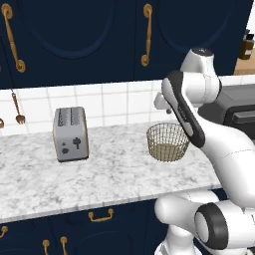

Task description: Open the cabinet, pick up the bread from the cabinet and place it in the basket. Then move the basket to the dining counter.

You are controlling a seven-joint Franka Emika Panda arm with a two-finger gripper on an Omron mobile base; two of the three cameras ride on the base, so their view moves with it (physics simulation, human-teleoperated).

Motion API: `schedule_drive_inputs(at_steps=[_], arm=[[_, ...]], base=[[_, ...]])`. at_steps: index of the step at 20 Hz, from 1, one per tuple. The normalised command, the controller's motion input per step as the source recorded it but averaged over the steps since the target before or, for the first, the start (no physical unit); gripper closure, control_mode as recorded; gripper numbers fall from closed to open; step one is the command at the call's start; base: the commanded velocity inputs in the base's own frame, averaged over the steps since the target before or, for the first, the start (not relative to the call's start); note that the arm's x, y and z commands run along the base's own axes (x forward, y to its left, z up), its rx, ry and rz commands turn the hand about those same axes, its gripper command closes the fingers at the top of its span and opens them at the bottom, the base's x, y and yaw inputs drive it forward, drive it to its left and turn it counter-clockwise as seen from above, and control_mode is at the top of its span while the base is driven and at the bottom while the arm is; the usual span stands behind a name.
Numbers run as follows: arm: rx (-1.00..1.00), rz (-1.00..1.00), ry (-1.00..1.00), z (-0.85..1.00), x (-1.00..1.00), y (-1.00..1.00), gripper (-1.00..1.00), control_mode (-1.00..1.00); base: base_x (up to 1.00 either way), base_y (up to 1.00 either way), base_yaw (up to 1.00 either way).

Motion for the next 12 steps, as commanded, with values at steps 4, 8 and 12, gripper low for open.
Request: schedule_drive_inputs(at_steps=[4, 8, 12], arm=[[0.00, 0.02, 0.00, 0.04, 0.00, 0.10, -1.00, -1.00], [-0.02, 0.02, -0.41, 0.48, -0.20, 0.22, -1.00, -1.00], [0.00, -0.01, -0.37, 0.97, -0.02, 0.26, -1.00, -1.00]], base=[[0.00, 0.00, 0.00], [0.00, 0.00, 0.00], [0.00, 0.00, 0.00]])
